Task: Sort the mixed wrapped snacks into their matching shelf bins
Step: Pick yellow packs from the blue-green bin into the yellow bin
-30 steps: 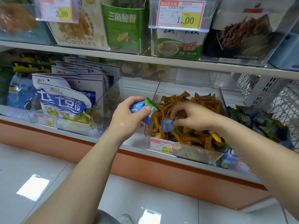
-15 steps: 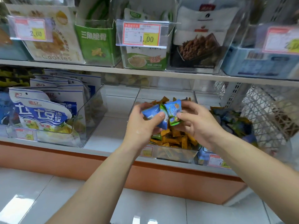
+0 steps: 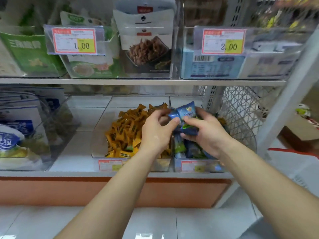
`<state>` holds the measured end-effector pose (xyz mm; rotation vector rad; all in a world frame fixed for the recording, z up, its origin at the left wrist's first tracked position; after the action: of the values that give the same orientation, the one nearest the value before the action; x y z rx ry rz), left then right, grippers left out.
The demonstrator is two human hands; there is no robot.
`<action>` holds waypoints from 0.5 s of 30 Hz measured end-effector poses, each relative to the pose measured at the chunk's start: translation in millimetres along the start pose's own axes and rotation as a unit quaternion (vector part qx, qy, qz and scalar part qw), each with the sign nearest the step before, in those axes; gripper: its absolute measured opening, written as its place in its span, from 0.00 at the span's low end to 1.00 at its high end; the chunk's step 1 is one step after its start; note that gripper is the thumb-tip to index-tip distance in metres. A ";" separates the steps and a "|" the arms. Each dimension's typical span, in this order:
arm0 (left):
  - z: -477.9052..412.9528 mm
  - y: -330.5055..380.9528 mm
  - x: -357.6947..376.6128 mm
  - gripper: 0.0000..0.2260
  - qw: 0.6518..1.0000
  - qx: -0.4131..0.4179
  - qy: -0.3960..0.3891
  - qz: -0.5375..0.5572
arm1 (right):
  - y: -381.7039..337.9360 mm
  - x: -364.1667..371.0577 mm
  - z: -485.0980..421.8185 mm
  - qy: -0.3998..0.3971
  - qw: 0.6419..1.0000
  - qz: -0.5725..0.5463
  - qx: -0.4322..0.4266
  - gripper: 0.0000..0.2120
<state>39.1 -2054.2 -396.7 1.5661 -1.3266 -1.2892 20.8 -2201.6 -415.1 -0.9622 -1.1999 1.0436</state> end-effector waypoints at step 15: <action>-9.1 -103.3 -89.6 0.09 0.907 -0.087 -0.133 -0.390 | -39.0 2.1 -18.0 0.137 0.696 0.673 -0.210 0.24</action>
<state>77.7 -1944.5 -469.3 1.9151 -0.6838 -2.0997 43.1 -2210.0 -379.3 -2.4391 -0.2755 1.6304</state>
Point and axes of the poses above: each hand's wrist, its own z-axis away from the middle knuckle, its own x-axis out of the palm, y = z × x, the point moved 10 cm from there along -z, towards the middle knuckle, and after that the axes turned 3 degrees about x, right-handed, at the moved point
